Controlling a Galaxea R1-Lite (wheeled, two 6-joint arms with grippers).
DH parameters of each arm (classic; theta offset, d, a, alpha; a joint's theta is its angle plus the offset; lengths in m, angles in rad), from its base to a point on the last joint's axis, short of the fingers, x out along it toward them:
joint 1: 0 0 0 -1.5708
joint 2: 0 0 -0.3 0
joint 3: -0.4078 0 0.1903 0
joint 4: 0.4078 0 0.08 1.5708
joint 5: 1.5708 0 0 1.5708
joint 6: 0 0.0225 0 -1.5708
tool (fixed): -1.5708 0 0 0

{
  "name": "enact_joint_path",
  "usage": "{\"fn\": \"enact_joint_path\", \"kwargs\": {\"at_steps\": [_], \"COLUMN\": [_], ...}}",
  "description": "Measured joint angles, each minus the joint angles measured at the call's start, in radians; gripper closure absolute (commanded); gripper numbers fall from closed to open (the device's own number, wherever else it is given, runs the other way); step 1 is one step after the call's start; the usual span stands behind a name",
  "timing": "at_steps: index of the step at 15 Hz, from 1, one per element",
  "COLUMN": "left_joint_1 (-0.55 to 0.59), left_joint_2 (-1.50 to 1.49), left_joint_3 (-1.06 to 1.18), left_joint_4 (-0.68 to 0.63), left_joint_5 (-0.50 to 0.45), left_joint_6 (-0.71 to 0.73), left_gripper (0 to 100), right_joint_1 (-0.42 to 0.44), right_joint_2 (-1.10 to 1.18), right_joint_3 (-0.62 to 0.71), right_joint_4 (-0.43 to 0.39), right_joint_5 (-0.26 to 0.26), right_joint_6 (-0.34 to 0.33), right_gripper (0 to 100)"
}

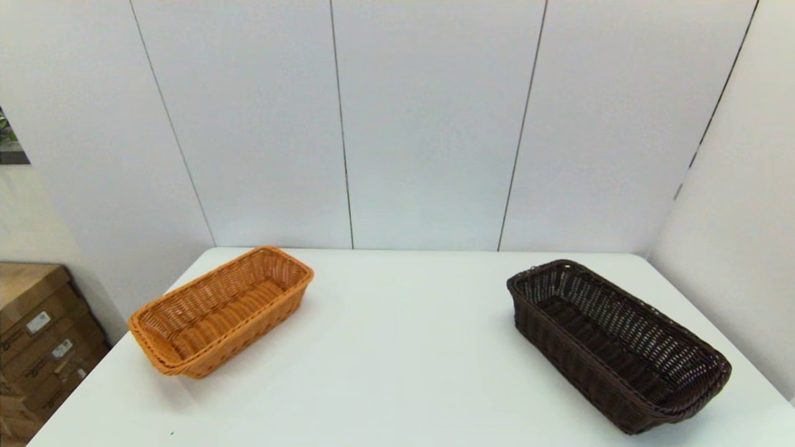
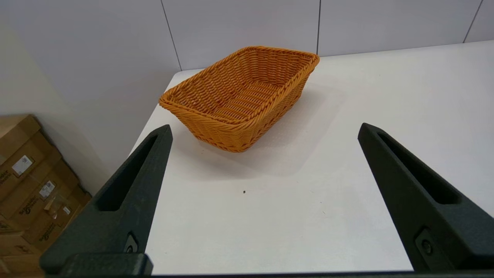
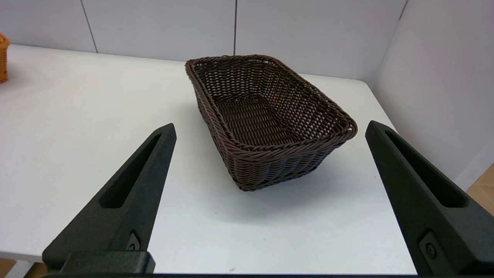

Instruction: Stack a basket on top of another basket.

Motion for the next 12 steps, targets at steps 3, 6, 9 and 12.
{"fn": "enact_joint_path", "kwargs": {"at_steps": [3,6,9,12], "left_joint_1": [0.0,0.0,0.0,0.0], "left_joint_2": [0.0,0.0,0.0,0.0], "left_joint_3": [0.0,0.0,0.0,0.0], "left_joint_4": [0.0,0.0,0.0,0.0], "left_joint_5": [0.0,0.0,0.0,0.0], "left_joint_6": [0.0,0.0,0.0,0.0], "left_gripper": [0,0,0,0], "right_joint_1": [0.0,0.0,0.0,0.0], "right_joint_2": [0.0,0.0,0.0,0.0], "right_joint_3": [0.0,0.0,0.0,0.0], "right_joint_4": [0.0,0.0,0.0,0.0], "right_joint_5": [0.0,0.0,0.0,0.0], "right_joint_6": [0.0,0.0,0.0,0.0], "right_gripper": [0,0,0,0]}}
